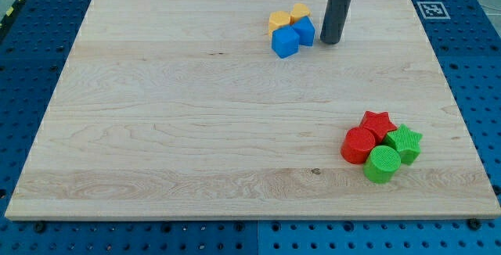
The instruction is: Move yellow hexagon below to the yellow heart
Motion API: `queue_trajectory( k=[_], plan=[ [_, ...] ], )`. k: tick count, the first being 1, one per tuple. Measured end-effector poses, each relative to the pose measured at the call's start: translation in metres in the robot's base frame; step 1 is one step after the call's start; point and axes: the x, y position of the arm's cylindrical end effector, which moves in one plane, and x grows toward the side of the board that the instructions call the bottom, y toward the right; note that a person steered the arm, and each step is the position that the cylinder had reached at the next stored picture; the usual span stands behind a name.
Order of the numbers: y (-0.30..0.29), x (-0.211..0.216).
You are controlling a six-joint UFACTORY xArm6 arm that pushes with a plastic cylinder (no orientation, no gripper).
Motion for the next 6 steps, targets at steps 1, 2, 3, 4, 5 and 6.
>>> queue_trajectory(
  k=[1, 2, 3, 4, 5, 6],
  plan=[
    [-0.015, -0.039],
    [-0.03, -0.048],
    [-0.054, -0.048],
    [-0.064, -0.048],
    [-0.069, -0.04],
    [-0.091, -0.04]
  ],
)
